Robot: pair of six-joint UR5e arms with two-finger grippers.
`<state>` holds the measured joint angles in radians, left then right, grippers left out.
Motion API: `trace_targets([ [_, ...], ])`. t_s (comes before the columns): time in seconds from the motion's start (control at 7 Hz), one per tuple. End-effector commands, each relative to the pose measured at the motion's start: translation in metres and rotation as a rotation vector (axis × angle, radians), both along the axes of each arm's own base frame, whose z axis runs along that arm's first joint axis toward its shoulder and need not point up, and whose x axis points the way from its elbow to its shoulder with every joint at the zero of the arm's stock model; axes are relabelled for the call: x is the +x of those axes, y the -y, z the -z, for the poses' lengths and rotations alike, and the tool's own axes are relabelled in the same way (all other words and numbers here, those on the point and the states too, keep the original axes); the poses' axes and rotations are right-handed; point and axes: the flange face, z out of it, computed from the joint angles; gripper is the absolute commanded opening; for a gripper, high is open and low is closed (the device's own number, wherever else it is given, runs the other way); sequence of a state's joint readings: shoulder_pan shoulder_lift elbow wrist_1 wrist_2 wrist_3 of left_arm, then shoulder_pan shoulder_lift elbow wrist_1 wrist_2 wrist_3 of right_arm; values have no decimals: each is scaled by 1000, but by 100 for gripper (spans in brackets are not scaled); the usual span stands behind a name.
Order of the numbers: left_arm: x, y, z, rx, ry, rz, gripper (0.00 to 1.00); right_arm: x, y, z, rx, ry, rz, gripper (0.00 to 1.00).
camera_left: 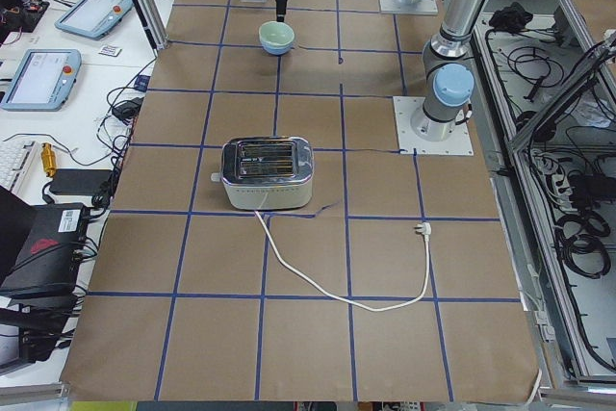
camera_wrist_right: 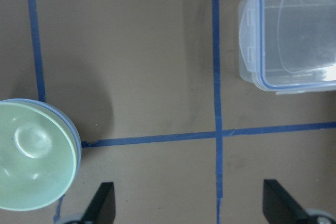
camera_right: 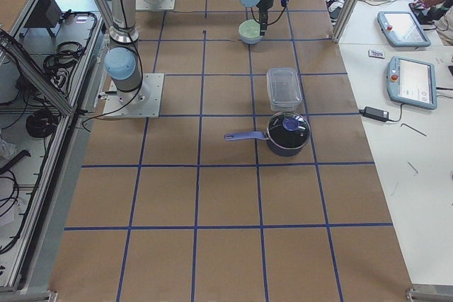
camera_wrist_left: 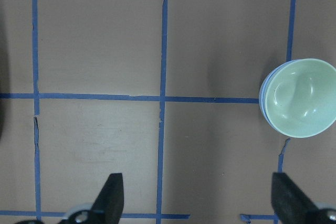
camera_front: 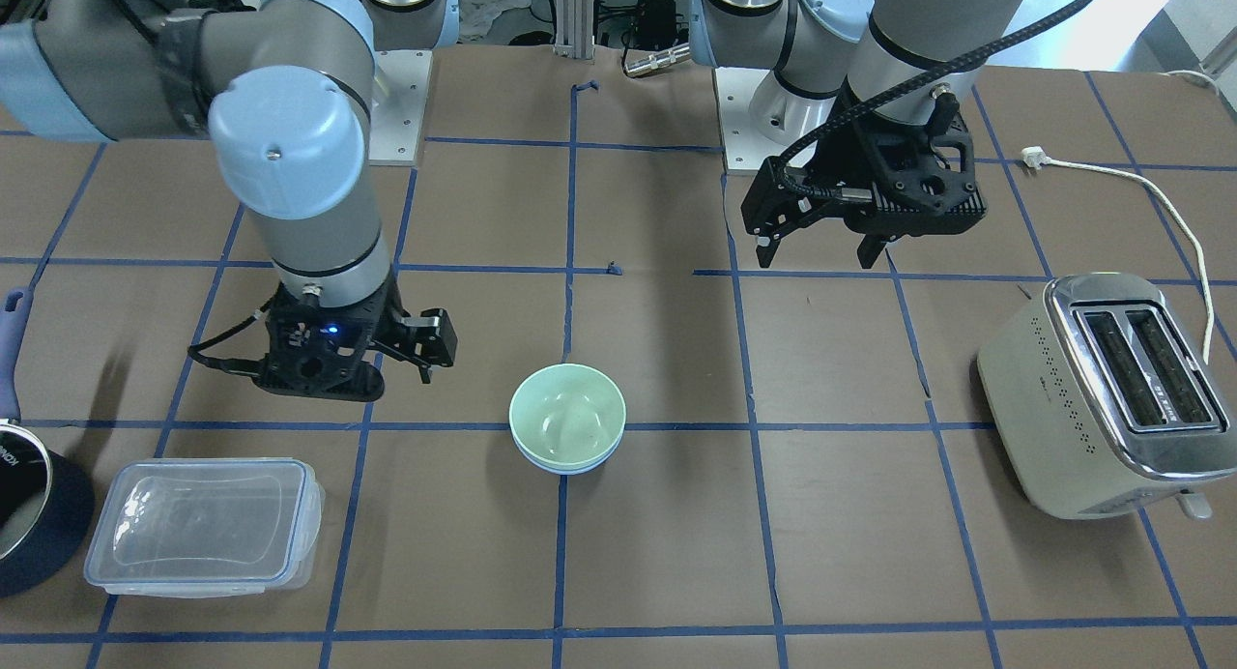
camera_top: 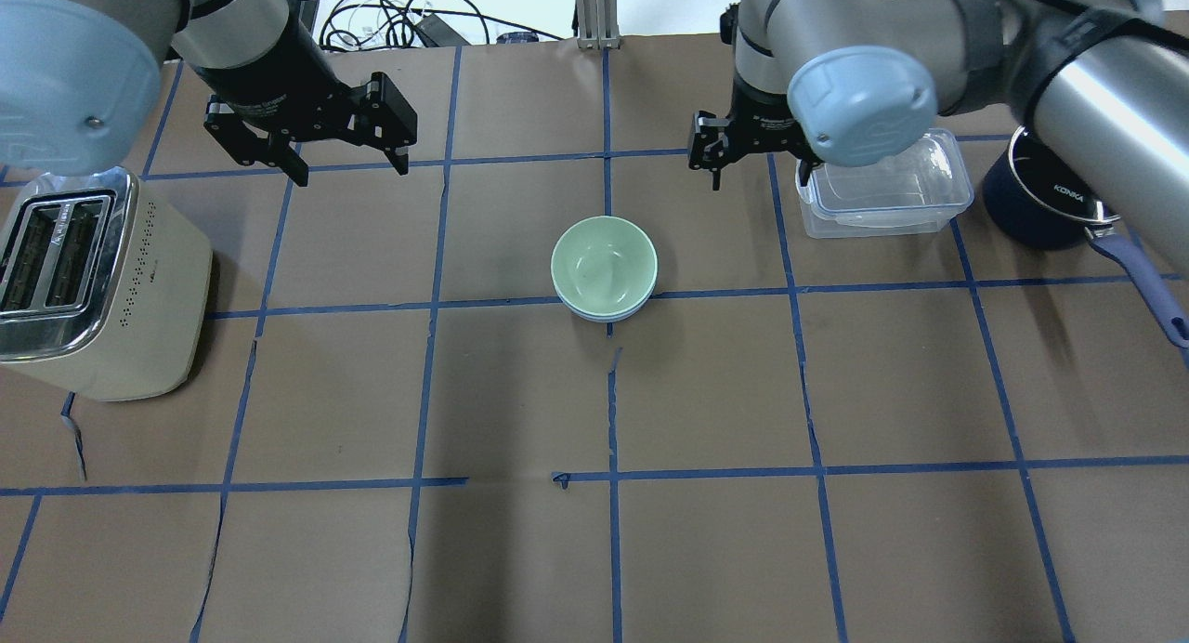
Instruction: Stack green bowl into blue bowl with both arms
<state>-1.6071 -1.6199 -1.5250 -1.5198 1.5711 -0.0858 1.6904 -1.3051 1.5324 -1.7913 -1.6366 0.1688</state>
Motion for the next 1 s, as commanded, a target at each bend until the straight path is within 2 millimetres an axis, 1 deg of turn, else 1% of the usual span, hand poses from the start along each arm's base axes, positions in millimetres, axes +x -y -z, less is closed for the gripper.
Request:
trace_targets([
  [0.0, 1, 1, 0, -1, 0, -3, 100, -43, -25, -39, 52, 29, -37, 100],
  [0.14, 1, 0, 0, 0, 0, -1, 100, -58, -41, -50, 52, 32, -13, 100],
  [0.29, 1, 0, 0, -1, 0, -1, 100, -75, -55, -56, 39, 34, 14, 100],
  [0.57, 1, 0, 0, 0, 0, -3, 100, -76, -89, -90, -22, 34, 14, 100],
  [0.86, 1, 1, 0, -1, -2, -3, 100, -71, -92, -89, -27, 73, 13, 100],
])
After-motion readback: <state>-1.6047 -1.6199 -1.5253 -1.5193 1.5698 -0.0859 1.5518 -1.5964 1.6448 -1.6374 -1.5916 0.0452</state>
